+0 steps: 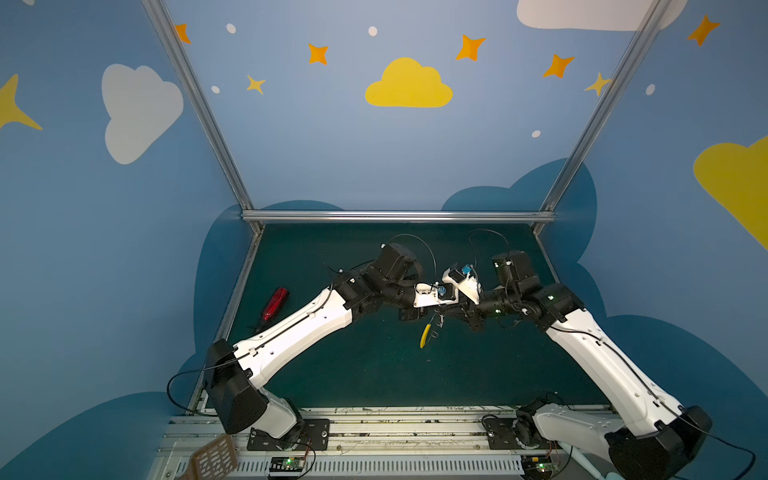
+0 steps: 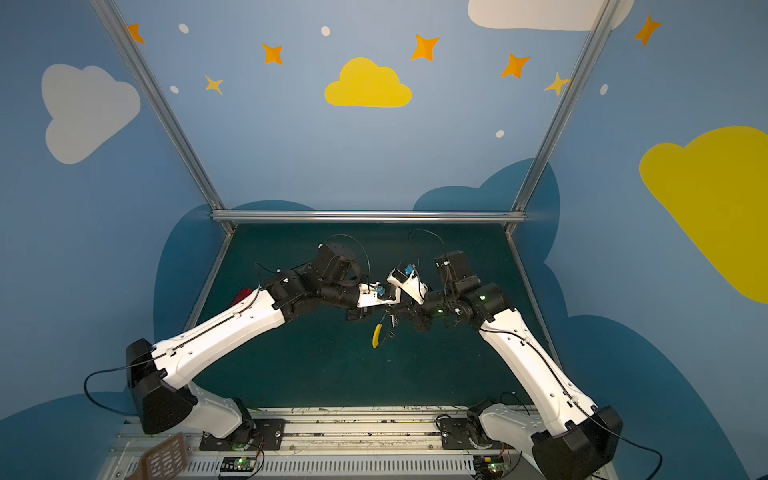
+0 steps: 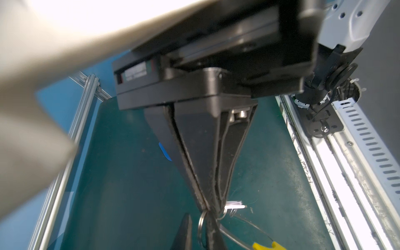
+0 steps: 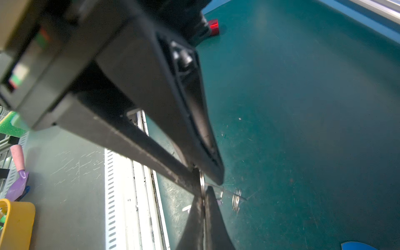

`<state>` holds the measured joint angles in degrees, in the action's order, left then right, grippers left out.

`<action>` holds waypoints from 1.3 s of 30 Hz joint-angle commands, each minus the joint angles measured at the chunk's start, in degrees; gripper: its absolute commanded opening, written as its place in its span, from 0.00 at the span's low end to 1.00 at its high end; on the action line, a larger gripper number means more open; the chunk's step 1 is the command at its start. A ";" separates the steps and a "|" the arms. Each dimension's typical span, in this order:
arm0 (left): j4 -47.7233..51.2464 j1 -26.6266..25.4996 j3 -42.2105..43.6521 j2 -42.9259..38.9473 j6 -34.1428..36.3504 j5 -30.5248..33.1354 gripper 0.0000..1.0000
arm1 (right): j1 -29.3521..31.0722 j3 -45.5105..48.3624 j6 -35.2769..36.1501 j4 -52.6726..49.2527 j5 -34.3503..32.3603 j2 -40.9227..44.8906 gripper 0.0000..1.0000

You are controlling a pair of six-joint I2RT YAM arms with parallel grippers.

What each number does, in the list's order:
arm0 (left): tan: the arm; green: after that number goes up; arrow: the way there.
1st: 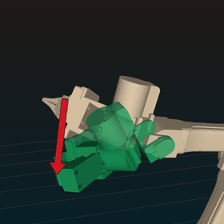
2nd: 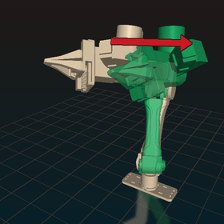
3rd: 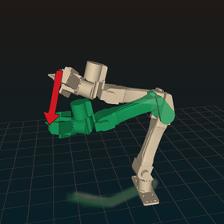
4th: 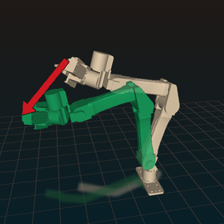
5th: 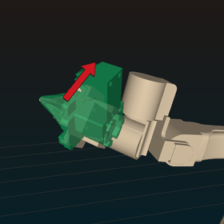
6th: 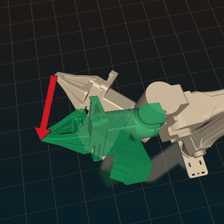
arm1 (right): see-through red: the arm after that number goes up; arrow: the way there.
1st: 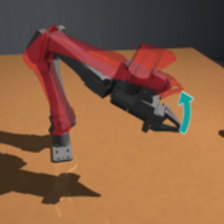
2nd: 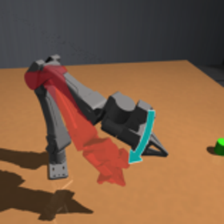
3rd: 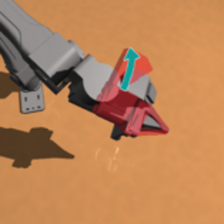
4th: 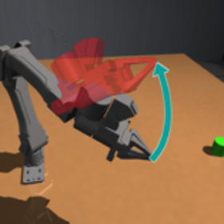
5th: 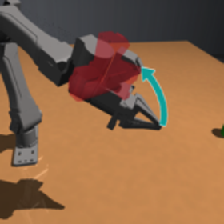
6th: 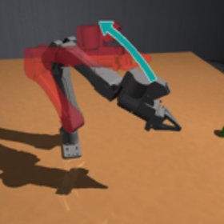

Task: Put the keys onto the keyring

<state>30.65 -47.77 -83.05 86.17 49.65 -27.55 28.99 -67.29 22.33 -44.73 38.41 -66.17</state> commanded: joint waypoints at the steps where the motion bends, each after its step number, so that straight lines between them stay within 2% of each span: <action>1: 1.52 -0.04 -0.08 0.66 0.68 -1.71 0.05 | 0.23 -1.32 -0.30 1.53 0.52 1.32 0.00; 5: 1.88 0.12 -0.27 0.45 0.65 -2.28 0.03 | -0.23 0.15 -0.71 3.85 -0.57 3.00 0.00; 7: 1.17 0.71 -0.28 0.07 -0.38 -3.52 0.03 | -0.62 1.60 -1.13 5.17 -1.04 4.13 0.14; 12: -2.25 2.32 0.66 -1.73 -3.14 -7.51 0.03 | -3.35 5.89 -1.86 8.19 0.17 7.23 0.20; 16: -3.63 3.20 1.13 -2.58 -4.49 -9.09 0.03 | -5.22 8.34 -2.35 9.52 2.87 8.44 0.19; 28: -5.23 3.30 1.75 -3.21 -5.40 -10.33 0.03 | -5.36 9.44 -6.71 16.46 9.50 7.33 0.20; 35: -5.82 3.34 2.01 -3.55 -5.57 -9.89 0.03 | -5.35 9.10 -5.60 14.85 10.02 6.54 0.08; 39: -6.28 3.47 2.10 -3.87 -5.83 -9.98 0.03 | -5.37 9.45 -5.39 14.83 10.03 6.41 0.08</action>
<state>25.89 -44.45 -81.30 84.29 44.66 -36.38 23.70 -58.46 16.75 -30.00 47.20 -59.59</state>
